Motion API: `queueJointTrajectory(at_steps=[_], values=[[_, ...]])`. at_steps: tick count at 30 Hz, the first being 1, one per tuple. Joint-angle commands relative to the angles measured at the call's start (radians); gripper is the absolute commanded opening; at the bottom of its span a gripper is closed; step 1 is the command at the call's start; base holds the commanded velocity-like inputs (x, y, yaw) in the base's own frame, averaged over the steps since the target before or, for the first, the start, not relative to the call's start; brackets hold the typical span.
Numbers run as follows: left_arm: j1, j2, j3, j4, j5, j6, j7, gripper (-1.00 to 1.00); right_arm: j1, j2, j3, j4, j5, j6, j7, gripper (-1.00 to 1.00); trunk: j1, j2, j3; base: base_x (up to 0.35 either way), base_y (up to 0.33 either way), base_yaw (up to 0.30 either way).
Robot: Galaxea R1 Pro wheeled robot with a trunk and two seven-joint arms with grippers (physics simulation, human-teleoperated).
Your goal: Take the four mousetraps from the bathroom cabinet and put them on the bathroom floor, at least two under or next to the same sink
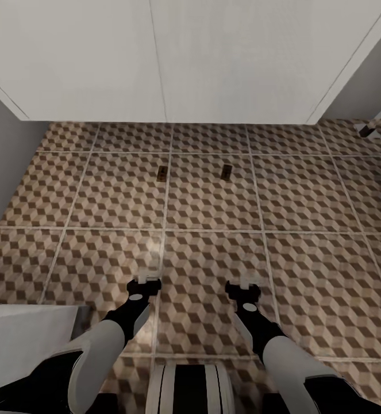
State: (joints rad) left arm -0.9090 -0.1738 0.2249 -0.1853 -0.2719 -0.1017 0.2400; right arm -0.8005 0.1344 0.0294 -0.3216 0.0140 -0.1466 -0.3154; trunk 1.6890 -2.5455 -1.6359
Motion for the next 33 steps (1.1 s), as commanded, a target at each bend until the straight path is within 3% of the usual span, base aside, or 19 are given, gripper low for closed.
queueJointTrajectory(at_steps=[1, 13, 33], values=[[-0.001, -0.001, 0.008, 0.001, -0.010, -0.004, 0.002, 1.00, 0.000, 0.000, 0.003, 0.001, 0.001, -0.002, -0.006, 1.00, -0.001, 0.000, 0.000, -0.346, 0.000, 0.000], [-0.001, -0.001, 0.008, 0.003, -0.007, -0.004, -0.001, 1.00, 0.000, 0.001, 0.003, 0.001, 0.001, -0.002, -0.006, 1.00, -0.001, 0.000, 0.000, -0.253, 0.000, 0.000], [-0.001, -0.001, 0.008, 0.006, -0.004, -0.004, -0.008, 1.00, 0.000, 0.002, 0.003, 0.001, 0.001, -0.002, -0.006, 1.00, -0.001, 0.000, 0.000, -0.019, 0.000, 0.000]])
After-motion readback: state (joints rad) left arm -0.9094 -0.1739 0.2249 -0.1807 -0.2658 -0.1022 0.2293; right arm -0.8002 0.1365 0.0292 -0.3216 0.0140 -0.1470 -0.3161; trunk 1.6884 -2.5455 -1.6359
